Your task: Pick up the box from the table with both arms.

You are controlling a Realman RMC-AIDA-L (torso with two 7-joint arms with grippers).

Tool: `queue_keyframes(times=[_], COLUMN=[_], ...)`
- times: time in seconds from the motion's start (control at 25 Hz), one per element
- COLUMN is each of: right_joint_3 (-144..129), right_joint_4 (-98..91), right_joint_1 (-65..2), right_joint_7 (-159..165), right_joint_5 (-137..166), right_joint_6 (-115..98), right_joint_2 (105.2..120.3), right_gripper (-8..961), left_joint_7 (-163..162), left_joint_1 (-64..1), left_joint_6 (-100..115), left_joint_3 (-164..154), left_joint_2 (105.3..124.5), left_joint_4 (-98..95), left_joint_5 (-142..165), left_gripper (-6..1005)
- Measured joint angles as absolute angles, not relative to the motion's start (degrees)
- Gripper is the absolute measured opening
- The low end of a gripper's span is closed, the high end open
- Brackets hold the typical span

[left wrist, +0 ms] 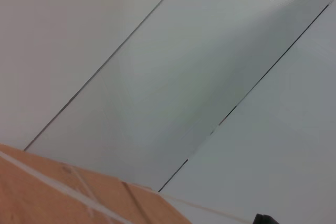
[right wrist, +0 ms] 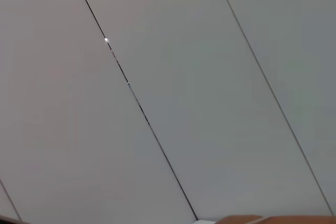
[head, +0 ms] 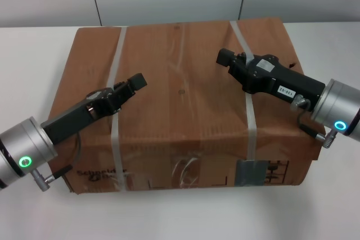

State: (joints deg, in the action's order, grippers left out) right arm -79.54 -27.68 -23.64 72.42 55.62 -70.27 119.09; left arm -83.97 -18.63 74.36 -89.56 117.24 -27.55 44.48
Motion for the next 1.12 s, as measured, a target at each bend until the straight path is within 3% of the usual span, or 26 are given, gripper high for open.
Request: queue_keyframes(times=[1.12], right_joint_3=[-79.54], right_joint_4=[-27.68], right_joint_1=[-23.64], right_joint_7=[72.42], right_joint_5=[55.63], right_joint_6=[-70.06], right_joint_2=[119.09], right_gripper=[23], left_joint_7=[-83.93], left_joint_1=[-18.43], left_joint_6=[74.36], left_joint_3=[-89.56], left_joint_2=[117.25], left_joint_4=[-27.88], left_joint_5=[44.47], left_gripper=[50])
